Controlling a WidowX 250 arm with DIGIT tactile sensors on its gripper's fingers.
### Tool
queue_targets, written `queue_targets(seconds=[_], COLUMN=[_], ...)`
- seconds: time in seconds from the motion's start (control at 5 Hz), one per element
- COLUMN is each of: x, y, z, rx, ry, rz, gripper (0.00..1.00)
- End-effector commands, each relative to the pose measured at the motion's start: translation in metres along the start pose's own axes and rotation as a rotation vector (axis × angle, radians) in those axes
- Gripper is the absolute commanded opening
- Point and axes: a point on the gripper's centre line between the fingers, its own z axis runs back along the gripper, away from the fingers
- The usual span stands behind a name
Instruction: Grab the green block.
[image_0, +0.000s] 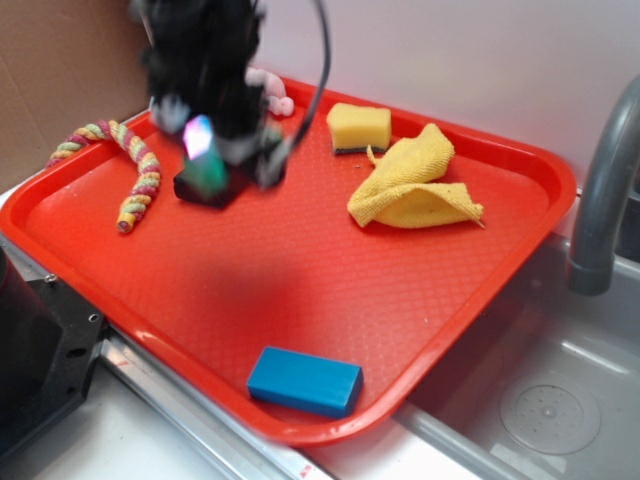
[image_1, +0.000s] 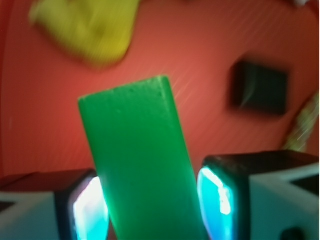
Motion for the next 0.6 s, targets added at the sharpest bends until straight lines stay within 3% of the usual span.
queue_targets(seconds=[0.0,0.4], x=[0.026,0.017], y=[0.091,0.075], z=[0.1,0.108], rx=[-0.063,-0.012], ry=[0.051,0.036], rz=[0.067,0.012], gripper=[0.0,0.0])
